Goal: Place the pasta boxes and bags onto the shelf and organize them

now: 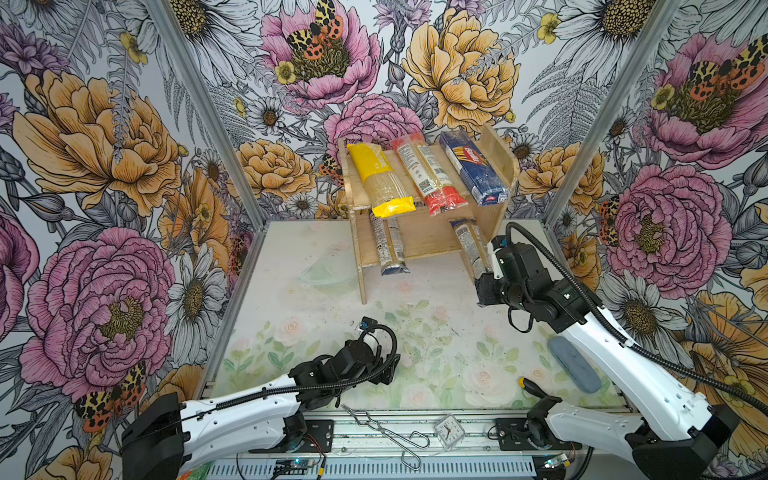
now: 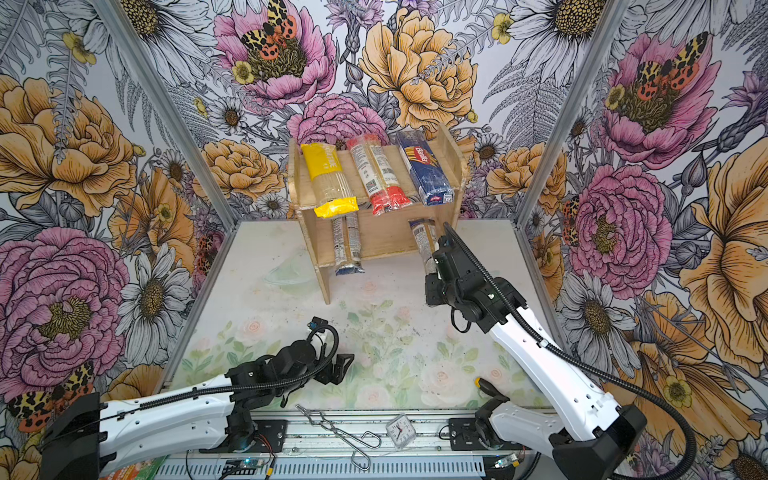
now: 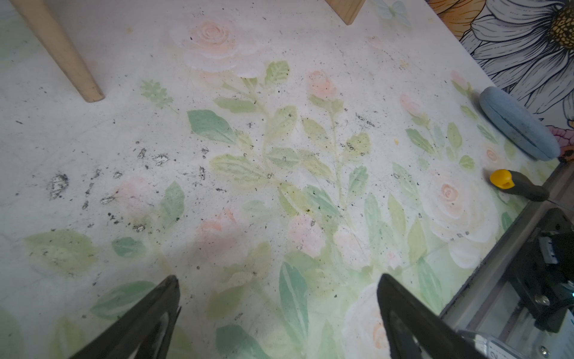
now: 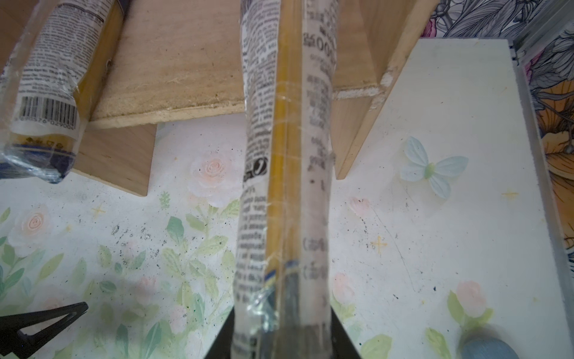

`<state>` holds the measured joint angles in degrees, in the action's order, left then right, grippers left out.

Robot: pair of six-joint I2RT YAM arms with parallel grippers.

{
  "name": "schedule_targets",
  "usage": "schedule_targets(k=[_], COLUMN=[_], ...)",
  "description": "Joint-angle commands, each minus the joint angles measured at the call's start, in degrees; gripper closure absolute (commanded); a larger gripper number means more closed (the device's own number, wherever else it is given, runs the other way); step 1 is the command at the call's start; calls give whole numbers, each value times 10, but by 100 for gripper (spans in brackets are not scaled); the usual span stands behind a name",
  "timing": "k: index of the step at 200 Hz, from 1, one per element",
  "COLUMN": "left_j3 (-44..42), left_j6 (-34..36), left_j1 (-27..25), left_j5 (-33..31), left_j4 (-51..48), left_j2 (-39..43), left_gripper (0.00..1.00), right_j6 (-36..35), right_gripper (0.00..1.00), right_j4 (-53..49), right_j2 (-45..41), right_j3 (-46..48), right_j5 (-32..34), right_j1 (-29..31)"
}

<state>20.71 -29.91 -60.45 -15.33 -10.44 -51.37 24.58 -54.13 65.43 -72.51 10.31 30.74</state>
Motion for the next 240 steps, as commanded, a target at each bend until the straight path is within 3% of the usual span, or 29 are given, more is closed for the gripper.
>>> schedule_targets(k=[1,240], left_j3=[17,28], left_j6=[14,19], left_j1=[6,10], left_j5=[6,11], left_j4=[12,16], left_j2=[-5,-21], left_gripper=[1,1], right_j6=[-17,-52], right_gripper=[100,100], right_j4=[111,343], right_j2=[-4,12], right_j3=[-51,48], right_j5=[-5,-23], right_j1=[-6,-11])
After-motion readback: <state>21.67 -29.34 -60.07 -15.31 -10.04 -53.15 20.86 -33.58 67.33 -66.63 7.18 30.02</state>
